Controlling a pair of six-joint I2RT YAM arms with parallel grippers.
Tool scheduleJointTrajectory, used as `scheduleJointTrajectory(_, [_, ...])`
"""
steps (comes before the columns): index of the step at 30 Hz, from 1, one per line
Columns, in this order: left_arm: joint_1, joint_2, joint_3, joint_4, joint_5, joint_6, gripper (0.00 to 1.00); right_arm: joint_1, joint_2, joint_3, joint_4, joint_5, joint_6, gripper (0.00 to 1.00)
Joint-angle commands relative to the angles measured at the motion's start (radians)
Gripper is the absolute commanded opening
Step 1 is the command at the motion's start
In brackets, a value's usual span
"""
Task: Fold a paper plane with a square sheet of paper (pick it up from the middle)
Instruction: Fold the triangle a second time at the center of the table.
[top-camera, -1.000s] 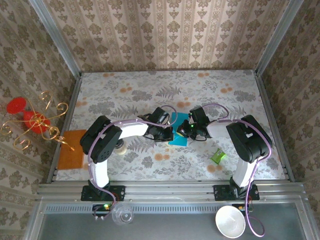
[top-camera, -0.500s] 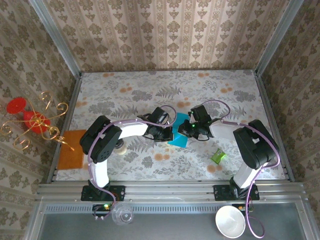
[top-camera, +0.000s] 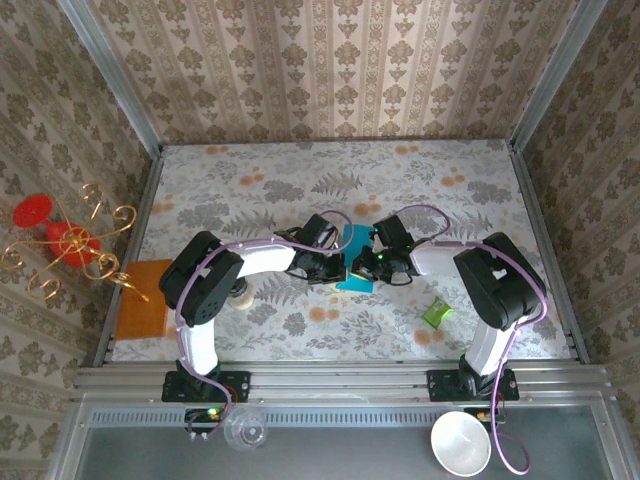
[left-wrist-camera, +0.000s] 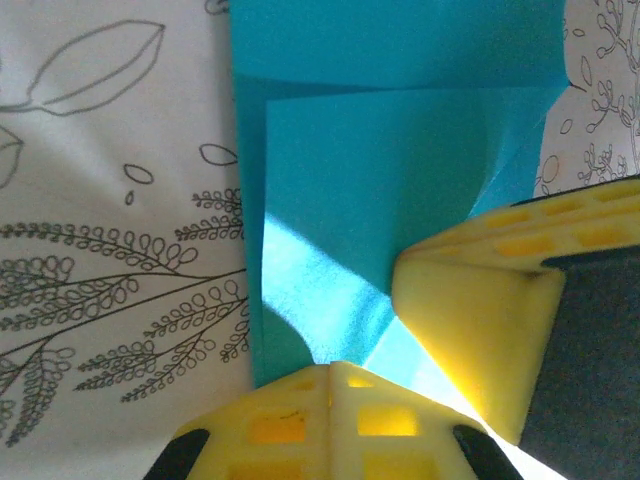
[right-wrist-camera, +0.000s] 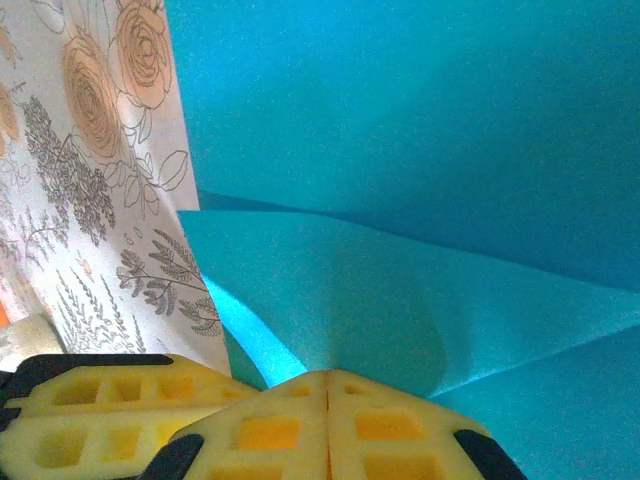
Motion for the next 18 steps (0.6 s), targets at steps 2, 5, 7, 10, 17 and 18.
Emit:
scheduleJointTrajectory(2, [0.013,0.027,-0.052,-0.079,-0.015,0.002,0.00,-0.089,0.022,-0.049,0.013,0.051,0.017,0.09])
scheduleJointTrajectory(5, [0.018,0.026,-0.072,-0.077,-0.015,-0.002,0.00,-0.158,0.018,-0.072,0.036,0.047,0.020,0.09])
scheduleJointTrajectory(7, [0.021,0.024,-0.078,-0.073,-0.012,-0.004,0.00,-0.207,0.015,-0.086,0.049,0.027,0.027,0.10])
scheduleJointTrajectory(10, [0.021,0.024,-0.072,-0.071,-0.007,-0.001,0.00,-0.254,-0.010,-0.089,0.030,0.015,0.012,0.10])
scheduleJointTrajectory(17, [0.022,0.029,-0.048,-0.072,0.004,0.002,0.00,-0.246,-0.145,-0.091,-0.001,0.007,-0.034,0.09])
scheduleJointTrajectory(18, [0.021,0.028,-0.046,-0.073,0.005,0.002,0.00,-0.231,-0.162,-0.094,0.001,0.003,-0.037,0.09])
